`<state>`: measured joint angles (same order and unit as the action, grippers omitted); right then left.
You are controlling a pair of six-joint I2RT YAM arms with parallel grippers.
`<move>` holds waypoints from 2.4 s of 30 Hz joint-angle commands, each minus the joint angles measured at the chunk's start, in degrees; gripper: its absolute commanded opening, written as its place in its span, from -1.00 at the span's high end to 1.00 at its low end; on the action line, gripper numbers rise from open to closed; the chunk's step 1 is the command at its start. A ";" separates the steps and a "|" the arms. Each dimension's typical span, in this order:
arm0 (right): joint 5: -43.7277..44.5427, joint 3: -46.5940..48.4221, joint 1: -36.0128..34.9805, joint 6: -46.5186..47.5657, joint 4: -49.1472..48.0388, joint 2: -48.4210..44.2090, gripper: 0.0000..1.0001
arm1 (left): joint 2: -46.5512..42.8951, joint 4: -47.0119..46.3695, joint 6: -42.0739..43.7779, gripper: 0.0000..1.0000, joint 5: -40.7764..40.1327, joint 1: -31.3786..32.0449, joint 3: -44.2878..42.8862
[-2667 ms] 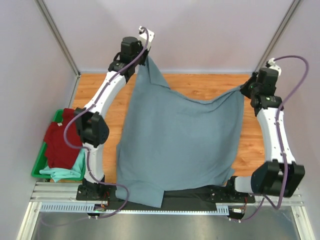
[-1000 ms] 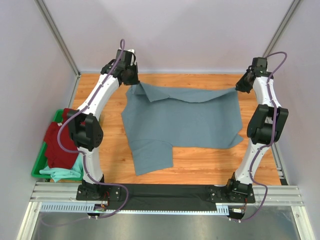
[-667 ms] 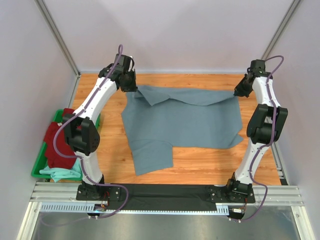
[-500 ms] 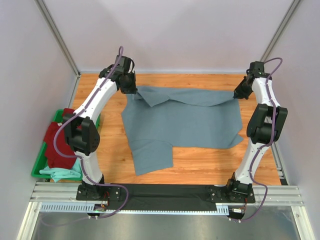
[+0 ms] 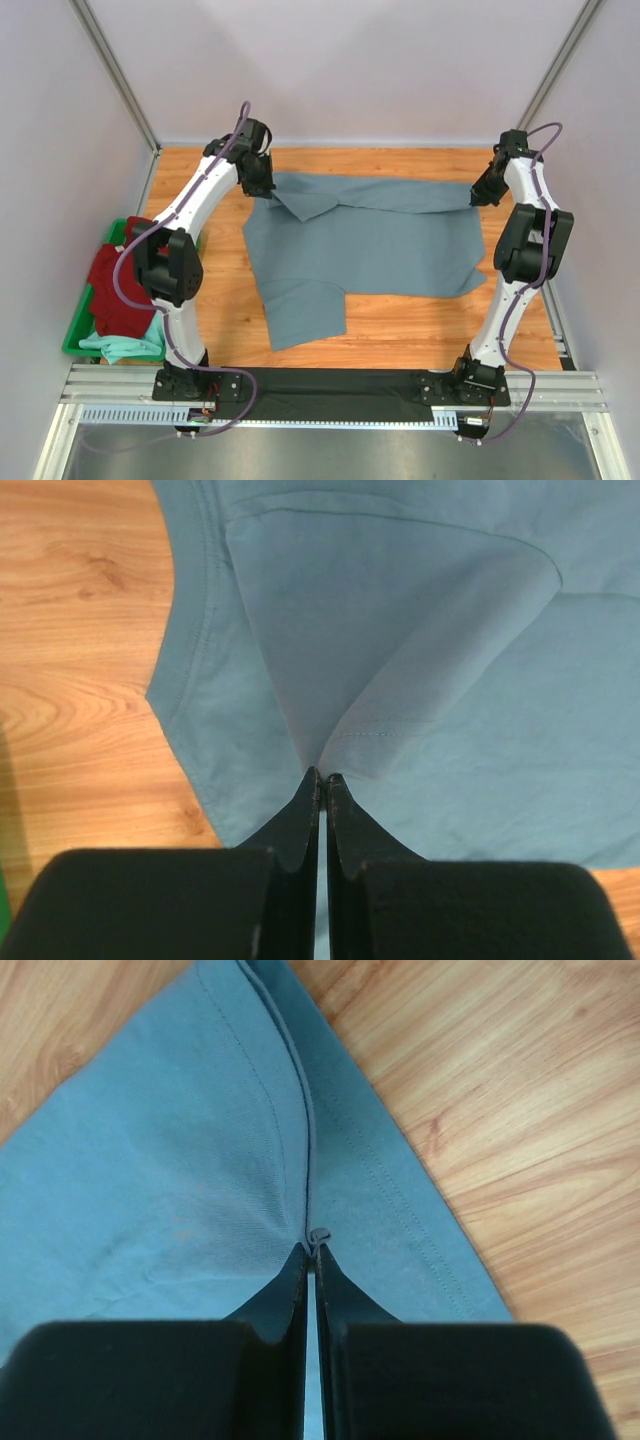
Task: Fold and stack the t-shirts
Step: Fold the tshirt
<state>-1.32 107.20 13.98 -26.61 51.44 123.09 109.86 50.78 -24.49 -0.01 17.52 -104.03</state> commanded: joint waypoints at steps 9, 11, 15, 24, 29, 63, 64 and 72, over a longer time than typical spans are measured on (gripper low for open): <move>10.44 5.04 0.52 3.84 5.78 3.56 0.88 | -1.47 3.27 -1.88 0.27 0.10 -0.12 7.84; 11.25 4.95 0.52 4.37 3.51 2.34 0.65 | -6.29 1.87 -1.96 0.11 -1.66 -0.12 10.67; 10.03 8.37 0.52 3.76 1.21 1.72 0.20 | -12.91 -0.42 -1.53 -0.14 -4.73 -0.20 15.34; -1.58 12.95 0.26 4.46 -5.38 6.28 -0.30 | 3.49 -6.75 6.64 -0.15 0.10 -5.20 -2.98; -4.11 11.64 0.09 4.20 -11.70 7.26 -0.13 | 15.70 -10.87 6.65 -0.02 6.14 -9.86 -13.99; 3.61 -0.48 0.26 -6.69 -6.16 -2.58 -0.39 | 8.80 -8.41 6.21 -0.28 11.17 -7.16 -4.80; 2.22 -3.46 0.70 -9.14 -6.26 -3.81 -0.40 | 6.61 -8.60 6.12 -0.23 11.96 -5.15 -1.21; -3.60 -14.64 3.24 -20.67 -13.73 -6.19 0.52 | 10.27 -1.85 17.35 -0.37 7.15 7.87 -6.96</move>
<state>-3.09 94.72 15.77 -40.25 41.82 117.78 116.73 43.31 -15.09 11.40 21.58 -107.13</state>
